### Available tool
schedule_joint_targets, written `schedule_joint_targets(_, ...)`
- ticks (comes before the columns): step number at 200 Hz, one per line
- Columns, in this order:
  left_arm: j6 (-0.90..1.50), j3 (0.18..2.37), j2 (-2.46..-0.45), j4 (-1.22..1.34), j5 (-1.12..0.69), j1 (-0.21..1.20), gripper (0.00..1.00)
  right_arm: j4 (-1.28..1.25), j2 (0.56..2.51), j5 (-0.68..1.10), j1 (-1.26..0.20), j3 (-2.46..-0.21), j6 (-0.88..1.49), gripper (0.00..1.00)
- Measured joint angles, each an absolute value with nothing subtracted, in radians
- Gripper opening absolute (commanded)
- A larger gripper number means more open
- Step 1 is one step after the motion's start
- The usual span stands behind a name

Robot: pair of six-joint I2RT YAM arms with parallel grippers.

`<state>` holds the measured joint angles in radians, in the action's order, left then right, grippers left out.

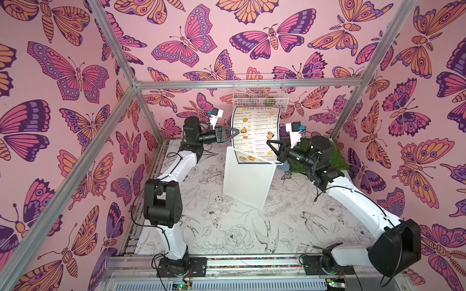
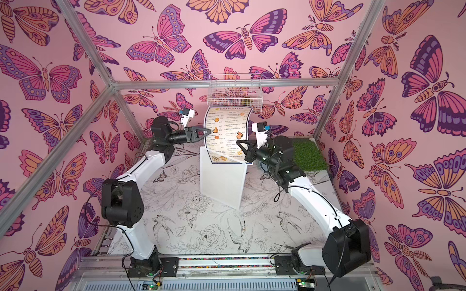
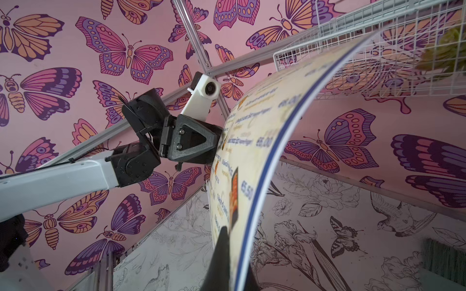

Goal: Insert the menus into the narrow rack
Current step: Insert the menu into the narrow rack.

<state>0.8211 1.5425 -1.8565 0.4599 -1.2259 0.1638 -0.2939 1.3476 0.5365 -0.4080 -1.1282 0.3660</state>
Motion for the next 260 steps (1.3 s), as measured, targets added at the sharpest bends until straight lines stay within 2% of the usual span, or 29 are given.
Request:
schedule_joint_targets(20, 0.826, 1.542, -1.854, 0.457, -1.227, 0.164, 0.24, -0.292, 1.353, 0.527, -0.416, -1.129, 0.350, 0.00)
schedule_joint_targets(42, 0.821, 1.542, -1.852, 0.455, -1.227, 0.160, 0.22, -0.288, 1.360, 0.513, -0.420, -1.130, 0.336, 0.00)
schedule_joint_targets(64, 0.820, 1.542, -1.851, 0.455, -1.227, 0.150, 0.15, -0.280, 1.361, 0.501, -0.425, -1.131, 0.320, 0.00)
schedule_joint_targets(92, 0.823, 1.544, -1.851, 0.454, -1.227, 0.142, 0.13, -0.270, 1.361, 0.488, -0.434, -1.131, 0.303, 0.00)
schedule_joint_targets(127, 0.833, 1.573, -1.852, 0.447, -1.230, 0.142, 0.05, -0.265, 1.361, 0.472, -0.435, -1.131, 0.283, 0.00)
schedule_joint_targets(137, 0.834, 1.583, -1.852, 0.447, -1.232, 0.142, 0.00, -0.265, 1.361, 0.468, -0.435, -1.131, 0.280, 0.00)
schedule_joint_targets(260, 0.783, 1.689, -1.876, 0.341, -1.257, 0.141, 0.00, -0.243, 1.361, 0.442, -0.449, -1.148, 0.251, 0.00)
